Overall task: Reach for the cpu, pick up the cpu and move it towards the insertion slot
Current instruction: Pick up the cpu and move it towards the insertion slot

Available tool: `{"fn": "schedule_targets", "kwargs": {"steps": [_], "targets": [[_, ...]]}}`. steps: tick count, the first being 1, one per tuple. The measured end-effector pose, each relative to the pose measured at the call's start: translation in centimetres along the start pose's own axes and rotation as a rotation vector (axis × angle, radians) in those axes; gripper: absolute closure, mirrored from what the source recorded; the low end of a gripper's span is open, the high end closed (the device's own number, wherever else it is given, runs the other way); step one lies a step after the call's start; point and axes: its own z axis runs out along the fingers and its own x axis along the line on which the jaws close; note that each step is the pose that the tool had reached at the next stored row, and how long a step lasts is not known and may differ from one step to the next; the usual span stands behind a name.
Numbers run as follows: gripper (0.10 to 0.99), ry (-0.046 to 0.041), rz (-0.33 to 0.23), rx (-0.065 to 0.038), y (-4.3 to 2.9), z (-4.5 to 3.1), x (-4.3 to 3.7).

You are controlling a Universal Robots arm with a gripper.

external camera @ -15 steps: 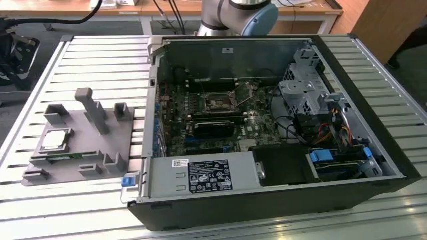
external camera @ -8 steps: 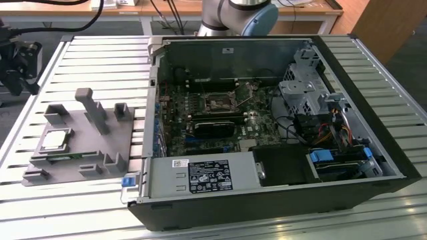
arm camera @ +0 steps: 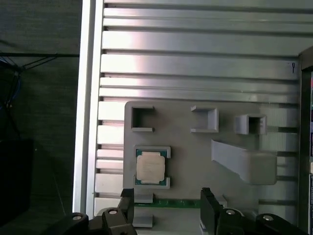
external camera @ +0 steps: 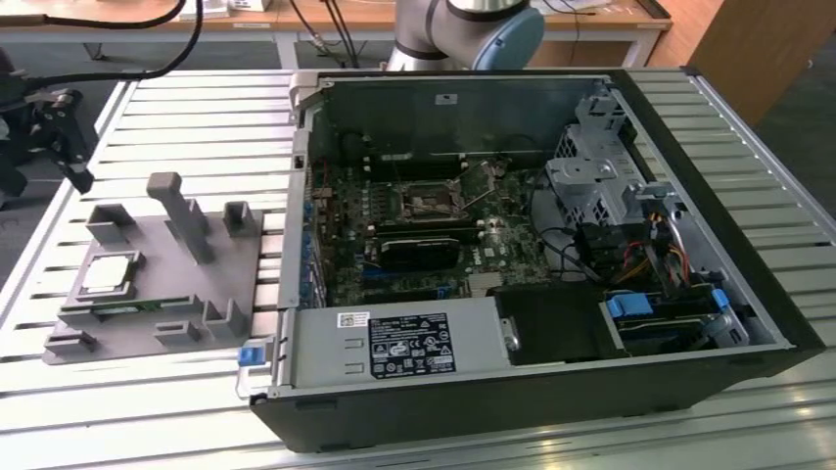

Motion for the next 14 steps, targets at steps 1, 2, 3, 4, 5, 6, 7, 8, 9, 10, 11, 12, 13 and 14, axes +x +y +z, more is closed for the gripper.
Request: {"fn": "schedule_targets", "kwargs": {"steps": [1,2,3,4,5,6,7,8,9,10,11,12,13,14], "targets": [[0.439,0.0001,0.000,0.000,-0.01,0.20,0.14],[0.439,0.0000,0.000,0.000,-0.01,0.38,0.28],[0.439,0.0000,0.000,0.000,-0.01,0.56,0.42],[0.439,0.0000,0.000,0.000,-0.02,0.75,0.56],[0.439,0.0000,0.000,0.000,-0.02,0.93,0.68],[0.439,-0.0001,0.000,0.000,-0.03,1.12,0.78],[0.439,-0.0001,0.000,0.000,-0.04,1.30,0.86],[0.439,-0.0001,0.000,0.000,-0.05,1.48,0.92],[0.427,-0.0001,0.000,0.000,-0.05,1.66,0.99],[0.427,-0.0001,0.000,0.000,-0.06,1.85,1.06],[0.365,-0.0001,0.000,0.000,-0.06,2.03,1.10],[0.365,0.0000,0.000,0.000,-0.07,2.21,1.13],[0.365,0.0000,0.000,0.000,-0.08,2.39,1.16],[0.365,0.0001,0.000,0.000,-0.08,2.57,1.19]]}}
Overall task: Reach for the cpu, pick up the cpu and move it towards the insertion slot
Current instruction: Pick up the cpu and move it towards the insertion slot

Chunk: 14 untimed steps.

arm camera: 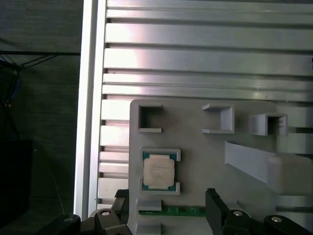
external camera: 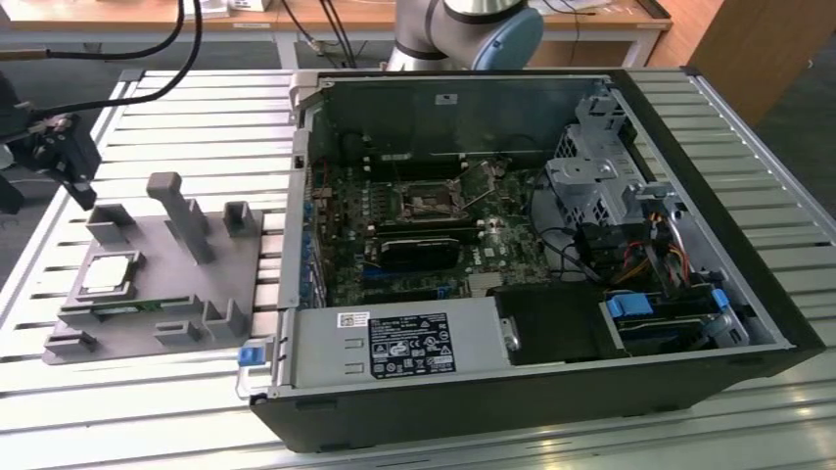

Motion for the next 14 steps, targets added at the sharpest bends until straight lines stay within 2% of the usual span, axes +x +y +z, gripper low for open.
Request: {"fn": "schedule_targets", "kwargs": {"steps": [14], "targets": [[0.365,0.0018,0.000,0.000,-0.14,2.44,0.09]]}}
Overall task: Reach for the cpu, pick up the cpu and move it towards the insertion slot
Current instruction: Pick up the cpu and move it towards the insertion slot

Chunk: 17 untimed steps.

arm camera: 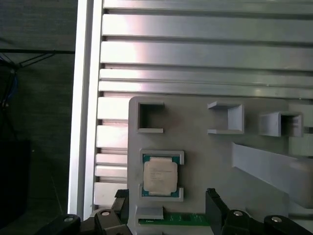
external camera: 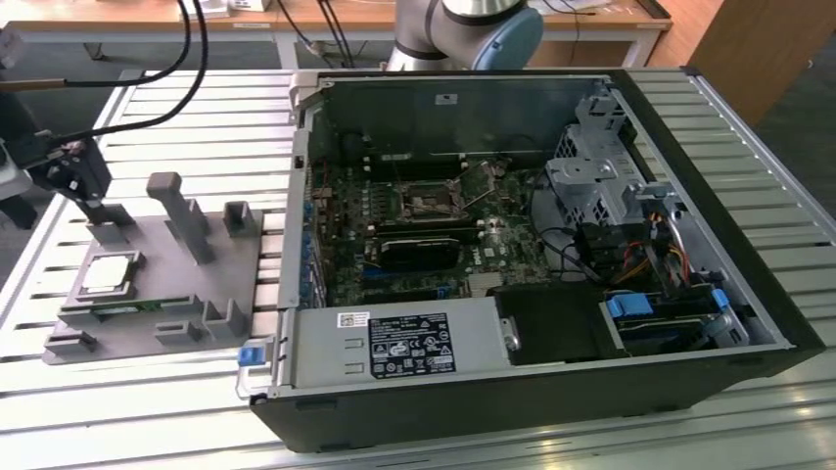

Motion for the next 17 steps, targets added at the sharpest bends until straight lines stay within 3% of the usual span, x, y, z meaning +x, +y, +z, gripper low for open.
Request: {"fn": "schedule_targets", "kwargs": {"steps": [9,10,17], "targets": [[0.357,-0.0001,0.000,0.000,-0.28,1.61,0.03],[0.294,-0.0002,0.000,0.000,-0.31,1.79,0.02],[0.294,-0.0001,0.000,0.000,-0.56,3.05,0.01]]}}
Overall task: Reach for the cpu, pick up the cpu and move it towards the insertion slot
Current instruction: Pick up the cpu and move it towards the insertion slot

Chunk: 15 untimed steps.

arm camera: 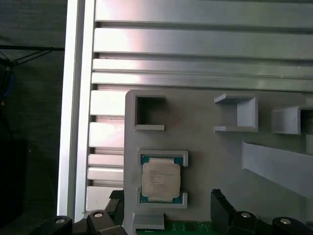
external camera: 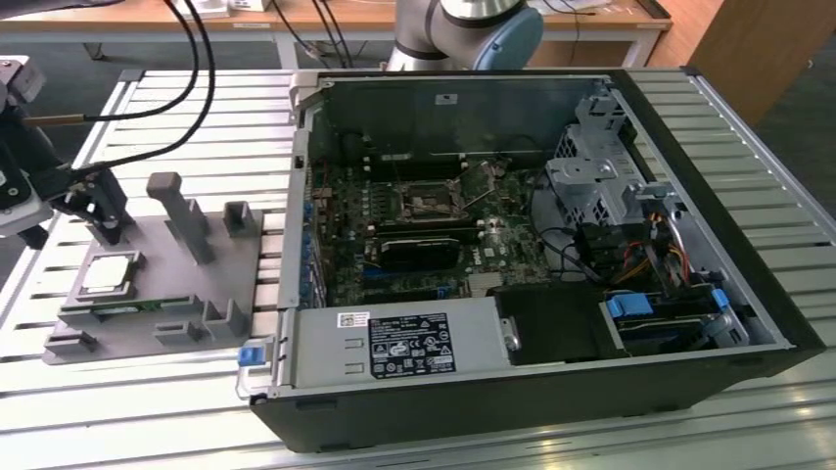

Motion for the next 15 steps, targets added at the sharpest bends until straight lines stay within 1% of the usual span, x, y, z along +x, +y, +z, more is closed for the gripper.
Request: {"fn": "schedule_targets", "kwargs": {"steps": [12,15], "targets": [[0.294,0.0000,0.000,0.000,-0.35,2.17,-0.03],[0.294,0.0001,0.000,0.000,-0.37,2.58,-0.04]]}}
